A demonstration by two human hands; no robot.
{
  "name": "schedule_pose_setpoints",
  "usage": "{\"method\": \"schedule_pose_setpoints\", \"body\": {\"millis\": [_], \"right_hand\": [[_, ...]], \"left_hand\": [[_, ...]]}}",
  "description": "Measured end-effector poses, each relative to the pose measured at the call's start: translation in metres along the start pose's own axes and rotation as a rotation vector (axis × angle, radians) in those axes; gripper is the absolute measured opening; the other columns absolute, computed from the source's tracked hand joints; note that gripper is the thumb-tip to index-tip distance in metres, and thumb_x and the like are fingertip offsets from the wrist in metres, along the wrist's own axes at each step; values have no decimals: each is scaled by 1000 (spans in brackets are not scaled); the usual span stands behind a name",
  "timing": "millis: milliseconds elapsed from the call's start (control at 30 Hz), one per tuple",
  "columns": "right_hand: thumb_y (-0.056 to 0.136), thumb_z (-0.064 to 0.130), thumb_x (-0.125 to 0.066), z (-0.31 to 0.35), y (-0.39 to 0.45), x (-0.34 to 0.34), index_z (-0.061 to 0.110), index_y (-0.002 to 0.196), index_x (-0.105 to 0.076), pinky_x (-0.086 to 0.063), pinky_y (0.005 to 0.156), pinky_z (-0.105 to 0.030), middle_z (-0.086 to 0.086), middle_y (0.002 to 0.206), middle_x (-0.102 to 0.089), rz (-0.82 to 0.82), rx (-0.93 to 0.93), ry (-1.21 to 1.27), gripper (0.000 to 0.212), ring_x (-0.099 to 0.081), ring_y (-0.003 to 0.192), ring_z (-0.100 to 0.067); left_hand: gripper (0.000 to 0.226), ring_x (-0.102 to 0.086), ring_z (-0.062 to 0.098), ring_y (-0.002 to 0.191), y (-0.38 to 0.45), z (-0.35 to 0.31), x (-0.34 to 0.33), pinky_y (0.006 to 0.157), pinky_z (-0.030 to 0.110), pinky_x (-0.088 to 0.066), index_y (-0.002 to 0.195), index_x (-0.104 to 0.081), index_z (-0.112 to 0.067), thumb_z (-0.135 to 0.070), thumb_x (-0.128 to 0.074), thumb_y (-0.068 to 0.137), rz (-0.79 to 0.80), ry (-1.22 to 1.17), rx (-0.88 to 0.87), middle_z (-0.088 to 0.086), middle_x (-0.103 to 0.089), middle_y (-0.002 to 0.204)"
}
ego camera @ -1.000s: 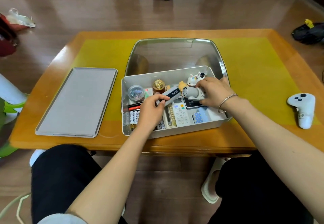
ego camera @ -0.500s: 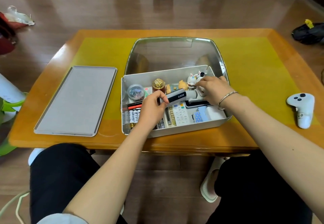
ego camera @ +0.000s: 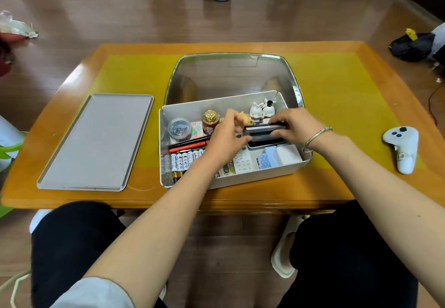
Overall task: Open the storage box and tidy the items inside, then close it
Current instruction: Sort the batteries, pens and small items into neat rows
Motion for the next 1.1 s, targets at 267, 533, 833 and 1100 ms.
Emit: {"method": "schedule_pose_setpoints", "body": {"millis": [267, 533, 833, 1100], "right_hand": [[85, 21, -65, 0, -3, 5, 25, 112, -66, -52, 76, -33, -4, 105, -69, 86, -19, -290, 28, -64, 95, -28], [89, 24, -57, 1, -1, -5, 30, 112, -66, -40, 70, -30, -5, 103, -64, 127, 9, -431, 26, -58, 98, -26], [90, 25, -56, 13, 6, -14, 34, 109, -67, -30, 87, -34, 2, 98, -66, 176, 23, -589, 24, -53, 105, -20], [89, 13, -52, 13, 8, -12, 28, 106, -68, -29, 85, -33, -1, 103, -65, 228, -33, -579, 28, -53, 107, -22]], "left_hand": [[48, -40, 26, 124, 18, 12, -20, 97, 41, -33, 136, -45, -26, -33, -61, 91, 97, 536, -112, 2, -51, 137], [38, -44, 26, 117, 25, 13, -30, 93, 37, -33, 131, -49, -20, -33, -55, 95, 52, 570, -149, 5, -56, 128], [40, -43, 25, 119, 25, 13, -27, 93, 37, -33, 130, -51, -21, -34, -57, 93, 49, 552, -141, 3, -57, 126], [44, -43, 25, 119, 25, 15, -25, 94, 38, -32, 132, -50, -23, -36, -60, 91, 75, 540, -129, 2, -57, 127]]}}
Point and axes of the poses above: each hand's wrist, its own y-axis towards the middle knuckle, its own x-axis out of the back of the hand, z = x × y, the point moved 1 cm from there along y, towards the middle knuckle
